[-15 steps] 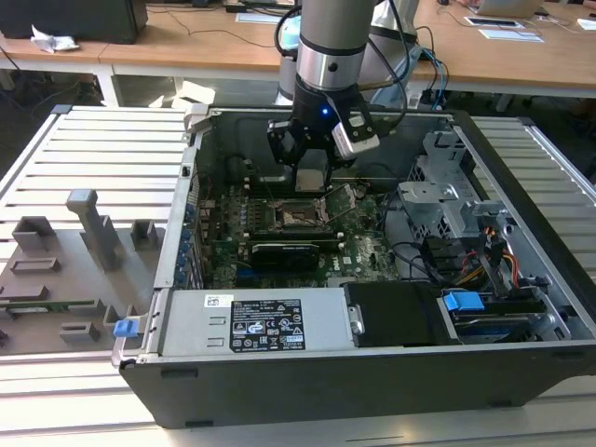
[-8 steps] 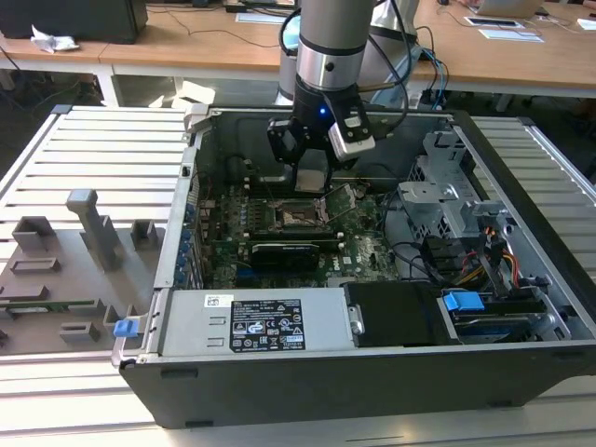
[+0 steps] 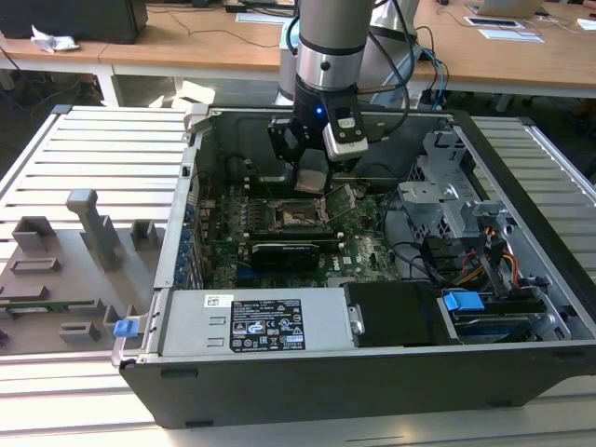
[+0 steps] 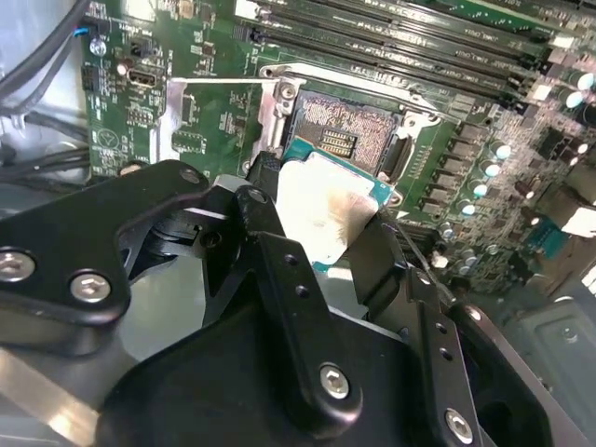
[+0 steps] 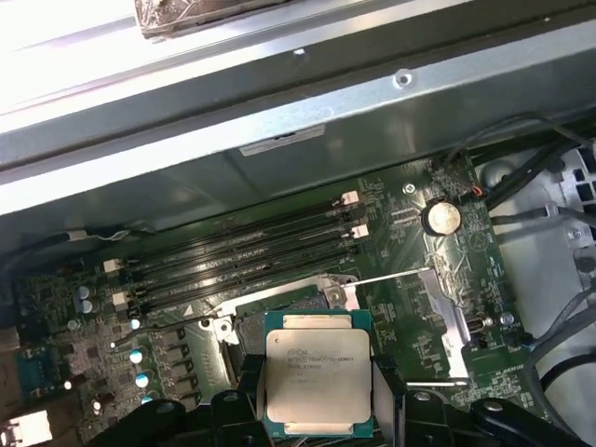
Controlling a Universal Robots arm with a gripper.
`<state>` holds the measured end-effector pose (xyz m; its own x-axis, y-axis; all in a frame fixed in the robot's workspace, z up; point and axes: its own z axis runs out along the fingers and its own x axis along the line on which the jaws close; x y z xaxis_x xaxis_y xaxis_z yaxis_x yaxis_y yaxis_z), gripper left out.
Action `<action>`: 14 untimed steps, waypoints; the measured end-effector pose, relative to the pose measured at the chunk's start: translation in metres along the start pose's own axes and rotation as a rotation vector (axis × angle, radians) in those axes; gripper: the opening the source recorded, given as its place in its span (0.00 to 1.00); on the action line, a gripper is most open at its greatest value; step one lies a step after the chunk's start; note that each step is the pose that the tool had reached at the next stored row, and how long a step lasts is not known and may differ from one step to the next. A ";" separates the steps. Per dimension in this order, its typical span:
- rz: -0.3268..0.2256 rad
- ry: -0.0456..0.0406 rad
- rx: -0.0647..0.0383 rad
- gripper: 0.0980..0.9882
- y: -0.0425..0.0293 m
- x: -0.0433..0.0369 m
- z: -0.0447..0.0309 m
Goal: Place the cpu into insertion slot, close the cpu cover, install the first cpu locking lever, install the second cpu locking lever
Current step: 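Place the cpu into insertion slot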
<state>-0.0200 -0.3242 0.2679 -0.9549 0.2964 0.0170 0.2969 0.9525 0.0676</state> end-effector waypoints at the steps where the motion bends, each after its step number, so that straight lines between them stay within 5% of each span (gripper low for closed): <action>1: 0.021 -0.0016 0.000 0.50 0.0000 0.0000 0.0000; 14: 0.215 -0.0167 0.003 0.50 0.0000 0.0000 0.0002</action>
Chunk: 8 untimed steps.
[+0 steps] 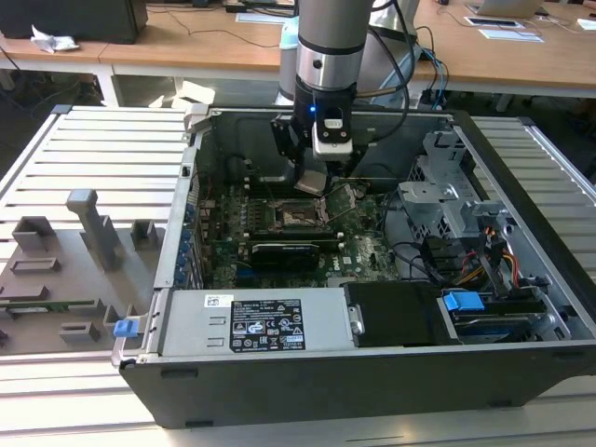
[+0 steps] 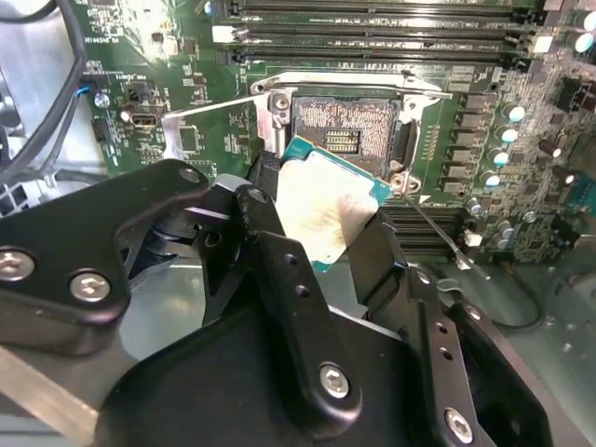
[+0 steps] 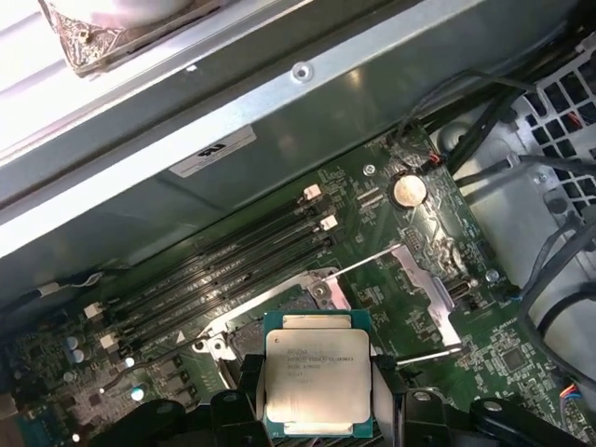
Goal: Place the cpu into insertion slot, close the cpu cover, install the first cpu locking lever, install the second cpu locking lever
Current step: 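Place the cpu into insertion slot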
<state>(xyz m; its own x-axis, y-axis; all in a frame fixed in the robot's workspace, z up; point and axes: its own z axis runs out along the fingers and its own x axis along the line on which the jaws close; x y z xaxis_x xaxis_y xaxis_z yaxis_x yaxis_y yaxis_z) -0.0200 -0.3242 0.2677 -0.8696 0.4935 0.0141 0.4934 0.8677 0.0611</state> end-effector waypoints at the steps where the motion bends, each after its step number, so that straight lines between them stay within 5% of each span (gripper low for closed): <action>1: 0.017 -0.0013 0.000 0.50 0.0000 0.0000 0.0000; 8: 0.115 -0.0081 0.000 0.50 0.0000 0.0000 0.0001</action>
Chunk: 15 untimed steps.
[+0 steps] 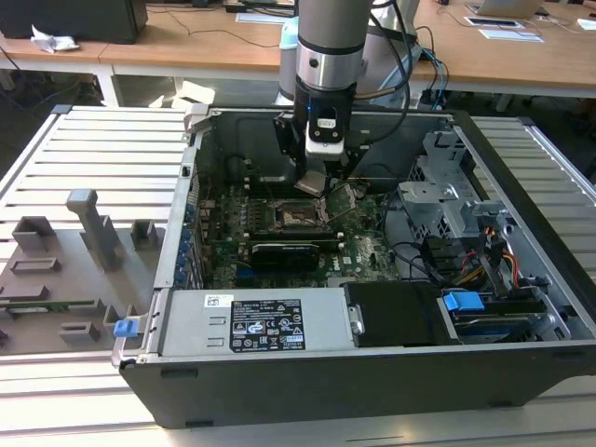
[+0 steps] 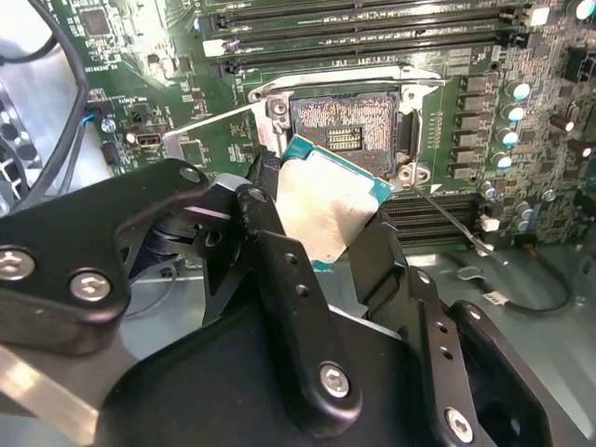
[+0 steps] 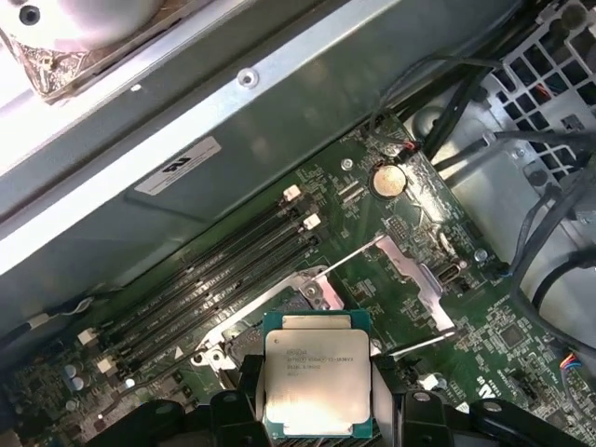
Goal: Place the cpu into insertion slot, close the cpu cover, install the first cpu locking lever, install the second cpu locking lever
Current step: 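Place the cpu into insertion slot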
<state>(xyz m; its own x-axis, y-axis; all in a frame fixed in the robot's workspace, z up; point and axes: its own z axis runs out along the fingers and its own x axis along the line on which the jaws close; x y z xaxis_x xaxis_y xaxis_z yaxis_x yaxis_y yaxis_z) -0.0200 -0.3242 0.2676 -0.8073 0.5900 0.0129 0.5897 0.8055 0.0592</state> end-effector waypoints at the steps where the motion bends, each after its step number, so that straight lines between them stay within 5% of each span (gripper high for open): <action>1: 0.011 -0.0008 0.000 0.50 0.0000 0.0000 0.0000; 15: 0.158 -0.0104 -0.001 0.50 0.0000 0.0000 0.0002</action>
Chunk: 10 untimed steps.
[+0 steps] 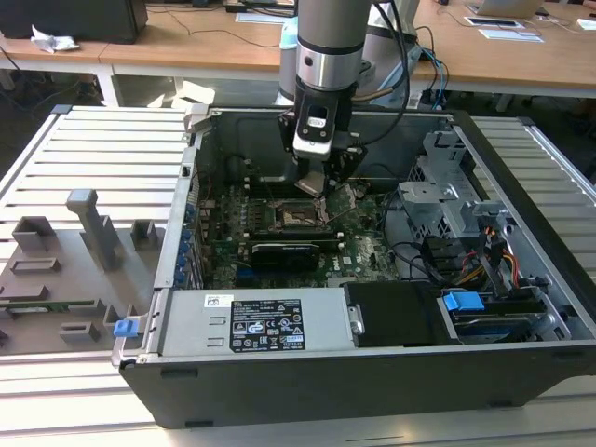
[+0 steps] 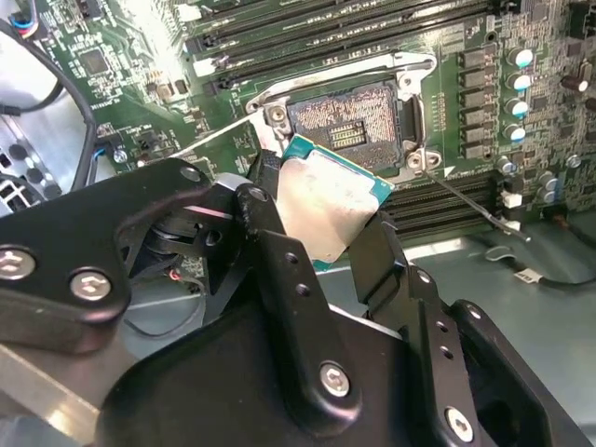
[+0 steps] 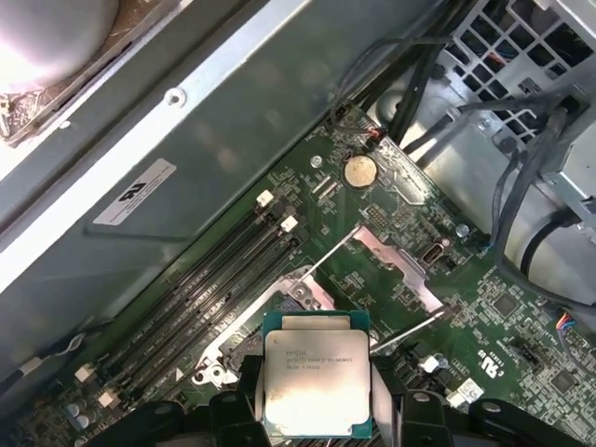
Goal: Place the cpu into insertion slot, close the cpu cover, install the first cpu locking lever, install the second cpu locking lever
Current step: 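Place the cpu into insertion slot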
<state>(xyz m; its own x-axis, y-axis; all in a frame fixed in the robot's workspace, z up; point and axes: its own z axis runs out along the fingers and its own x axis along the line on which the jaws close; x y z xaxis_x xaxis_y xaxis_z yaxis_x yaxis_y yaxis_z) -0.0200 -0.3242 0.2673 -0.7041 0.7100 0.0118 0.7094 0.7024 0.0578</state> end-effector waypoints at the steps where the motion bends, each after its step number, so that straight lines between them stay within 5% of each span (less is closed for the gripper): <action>1: 0.013 -0.0008 0.000 0.50 0.0000 0.0000 0.0000; 10: 0.153 -0.0100 -0.001 0.50 0.0000 0.0000 0.0001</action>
<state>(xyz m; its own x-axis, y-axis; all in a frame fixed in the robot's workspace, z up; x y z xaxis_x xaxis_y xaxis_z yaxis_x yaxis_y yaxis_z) -0.0200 -0.3242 0.2673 -0.5877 0.8090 0.0105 0.8081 0.5863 0.0567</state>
